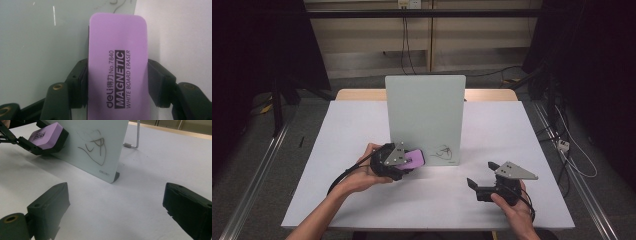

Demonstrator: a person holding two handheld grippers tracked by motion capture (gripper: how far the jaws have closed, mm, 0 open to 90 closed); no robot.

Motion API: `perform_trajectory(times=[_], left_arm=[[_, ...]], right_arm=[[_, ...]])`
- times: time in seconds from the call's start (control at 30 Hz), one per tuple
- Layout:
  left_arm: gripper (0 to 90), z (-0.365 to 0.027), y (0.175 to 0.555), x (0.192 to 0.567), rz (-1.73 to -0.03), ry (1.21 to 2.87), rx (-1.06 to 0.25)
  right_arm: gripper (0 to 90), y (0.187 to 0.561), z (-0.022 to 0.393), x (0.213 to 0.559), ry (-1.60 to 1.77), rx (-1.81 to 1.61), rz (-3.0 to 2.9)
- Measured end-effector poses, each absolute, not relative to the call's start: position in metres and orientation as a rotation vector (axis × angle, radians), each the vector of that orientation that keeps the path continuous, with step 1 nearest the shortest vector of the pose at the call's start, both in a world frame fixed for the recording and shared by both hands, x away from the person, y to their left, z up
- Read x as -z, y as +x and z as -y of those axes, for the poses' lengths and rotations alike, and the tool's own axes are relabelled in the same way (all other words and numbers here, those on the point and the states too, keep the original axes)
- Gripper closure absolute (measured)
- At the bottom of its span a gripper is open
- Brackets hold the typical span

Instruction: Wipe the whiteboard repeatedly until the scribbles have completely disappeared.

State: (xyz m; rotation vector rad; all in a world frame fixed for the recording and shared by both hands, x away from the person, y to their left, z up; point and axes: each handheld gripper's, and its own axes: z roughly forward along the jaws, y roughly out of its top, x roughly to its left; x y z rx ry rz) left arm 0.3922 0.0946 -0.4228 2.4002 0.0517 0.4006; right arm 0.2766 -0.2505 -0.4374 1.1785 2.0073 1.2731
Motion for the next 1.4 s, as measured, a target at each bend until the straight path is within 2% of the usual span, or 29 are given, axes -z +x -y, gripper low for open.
perform_trajectory(times=[0.07,0.33,0.53,0.73,0.9,1.0,1.13,1.37,1.4], left_arm=[[41.0,-0.092,0.394,0.425,-0.036,2.458,-0.322],[40.9,-0.076,0.4,0.424,-0.013,2.55,-0.242],[41.0,-0.063,0.399,0.421,0.062,2.612,-0.278],[41.1,-0.056,0.395,0.414,0.089,2.543,-0.397],[41.1,-0.066,0.404,0.387,0.007,2.402,-0.467],[41.0,-0.071,0.408,0.381,-0.011,2.364,-0.466],[41.0,-0.069,0.404,0.388,0.009,2.392,-0.47],[41.1,-0.057,0.397,0.42,0.109,2.477,-0.351],[41.1,-0.055,0.397,0.421,0.162,2.515,-0.358]], right_arm=[[6.8,0.276,0.25,0.437,1.176,-1.274,-2.009],[6.7,0.277,0.251,0.438,1.178,-1.274,-2.009],[6.7,0.277,0.25,0.437,1.177,-1.275,-2.008],[6.7,0.276,0.251,0.437,1.177,-1.276,-2.008],[6.7,0.276,0.251,0.437,1.175,-1.276,-2.01],[6.7,0.276,0.251,0.437,1.176,-1.274,-2.01],[6.7,0.276,0.25,0.437,1.175,-1.278,-2.012],[6.7,0.276,0.251,0.437,1.175,-1.278,-2.011],[6.7,0.276,0.25,0.437,1.174,-1.278,-2.012]])
